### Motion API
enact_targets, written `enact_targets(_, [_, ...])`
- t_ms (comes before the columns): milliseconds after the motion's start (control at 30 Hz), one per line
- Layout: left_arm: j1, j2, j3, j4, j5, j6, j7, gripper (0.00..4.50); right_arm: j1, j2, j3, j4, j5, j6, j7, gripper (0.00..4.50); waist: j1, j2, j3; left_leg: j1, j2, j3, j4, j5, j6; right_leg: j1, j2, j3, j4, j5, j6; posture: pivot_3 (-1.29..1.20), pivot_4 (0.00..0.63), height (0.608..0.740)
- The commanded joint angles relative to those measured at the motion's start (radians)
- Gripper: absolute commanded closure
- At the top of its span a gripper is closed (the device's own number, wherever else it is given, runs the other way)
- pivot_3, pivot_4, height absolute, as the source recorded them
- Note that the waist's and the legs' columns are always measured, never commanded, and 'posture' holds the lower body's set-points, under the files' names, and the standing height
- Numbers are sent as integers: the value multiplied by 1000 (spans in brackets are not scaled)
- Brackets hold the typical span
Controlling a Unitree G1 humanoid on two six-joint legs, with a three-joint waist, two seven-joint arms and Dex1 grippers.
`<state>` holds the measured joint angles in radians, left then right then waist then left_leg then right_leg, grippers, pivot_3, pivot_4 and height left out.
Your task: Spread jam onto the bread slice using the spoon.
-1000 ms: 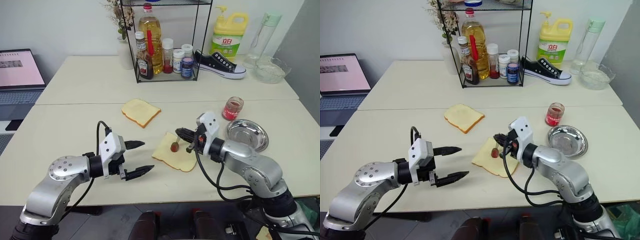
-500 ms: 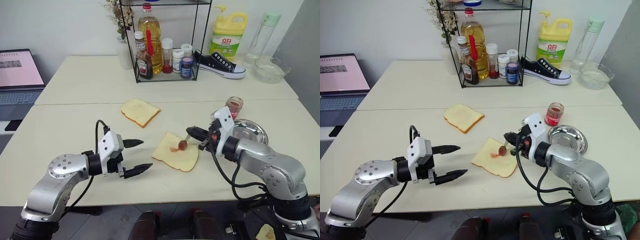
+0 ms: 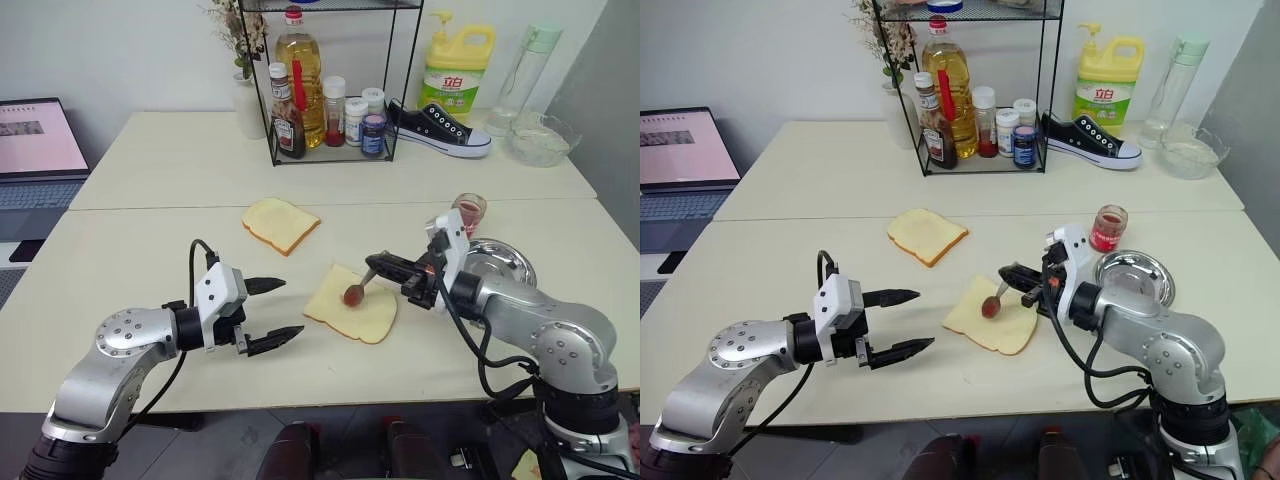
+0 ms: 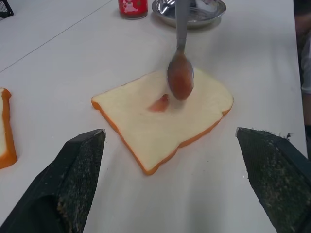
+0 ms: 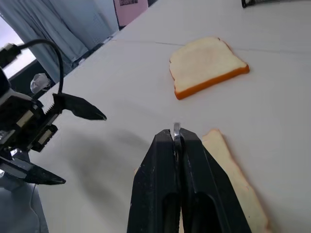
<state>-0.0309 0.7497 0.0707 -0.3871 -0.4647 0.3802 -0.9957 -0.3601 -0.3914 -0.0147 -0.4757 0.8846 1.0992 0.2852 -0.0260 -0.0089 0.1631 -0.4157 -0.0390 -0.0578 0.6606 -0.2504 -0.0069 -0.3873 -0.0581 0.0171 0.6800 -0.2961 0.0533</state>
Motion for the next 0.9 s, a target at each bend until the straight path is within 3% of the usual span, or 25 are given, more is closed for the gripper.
enact_targets(33, [-4, -1, 1, -9, 3, -25, -4, 0, -10, -25, 32, -7, -45, -38, 39, 4485, 0, 0, 0, 0, 0, 0, 0, 0, 0, 0, 0, 0, 0, 0, 0, 0, 150, 740])
enact_targets(200, [-13, -7, -6, -1, 9, -34, -1, 0, -19, -75, 82, -41, -126, -95, 78, 4485, 0, 0, 0, 0, 0, 0, 0, 0, 0, 0, 0, 0, 0, 0, 0, 0, 150, 740])
enact_targets(433, [-15, -6, -11, 15, 15, -49, -8, 0, -74, -108, 15, -117, -71, -52, 92, 4485, 0, 0, 0, 0, 0, 0, 0, 0, 0, 0, 0, 0, 0, 0, 0, 0, 150, 740])
enact_targets(567, [-30, -13, -25, 27, 20, -55, -6, 0, -49, -127, 66, -100, -121, -79, 116, 4485, 0, 0, 0, 0, 0, -1, 0, 0, 0, 0, 0, 0, 0, 0, 0, 0, 150, 740])
enact_targets(700, [-46, -15, -31, 35, 20, -57, -7, 0, -9, -170, 213, -101, -279, -190, 157, 4485, 0, 0, 0, 0, 0, 0, 0, 0, 0, 0, 0, 0, 0, 0, 0, 0, 150, 740])
enact_targets(900, [-47, -14, -31, 39, 22, -59, -5, 0, -25, -163, 175, -125, -275, -194, 170, 4485, -1, 0, 0, 0, 0, -1, 0, 0, 0, 0, 0, 0, 0, 0, 0, 0, 150, 740])
